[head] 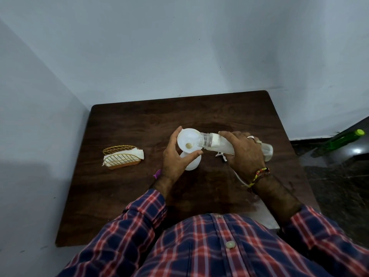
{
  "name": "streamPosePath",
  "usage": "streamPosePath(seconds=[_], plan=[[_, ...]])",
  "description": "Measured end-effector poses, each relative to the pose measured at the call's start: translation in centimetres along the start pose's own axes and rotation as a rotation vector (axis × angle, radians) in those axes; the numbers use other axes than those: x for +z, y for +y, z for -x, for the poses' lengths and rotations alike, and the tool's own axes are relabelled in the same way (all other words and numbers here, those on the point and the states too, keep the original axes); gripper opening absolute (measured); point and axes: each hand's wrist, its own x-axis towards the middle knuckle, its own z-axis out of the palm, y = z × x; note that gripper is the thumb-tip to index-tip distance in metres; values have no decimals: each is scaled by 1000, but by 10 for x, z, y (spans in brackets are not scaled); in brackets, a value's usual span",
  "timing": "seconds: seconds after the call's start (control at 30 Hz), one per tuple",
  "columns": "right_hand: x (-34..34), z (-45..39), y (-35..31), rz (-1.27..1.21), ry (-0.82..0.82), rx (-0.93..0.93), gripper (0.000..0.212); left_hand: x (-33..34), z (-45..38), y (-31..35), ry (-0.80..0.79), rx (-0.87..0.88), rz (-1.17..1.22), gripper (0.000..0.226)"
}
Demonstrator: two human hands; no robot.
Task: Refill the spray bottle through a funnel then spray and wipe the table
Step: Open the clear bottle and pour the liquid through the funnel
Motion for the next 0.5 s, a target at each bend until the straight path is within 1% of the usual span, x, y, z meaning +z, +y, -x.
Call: streamPosePath(seconds=[0.5], plan=[[1,1,0,10,22,2,66,-1,0,2,-16,-17,-7,102]])
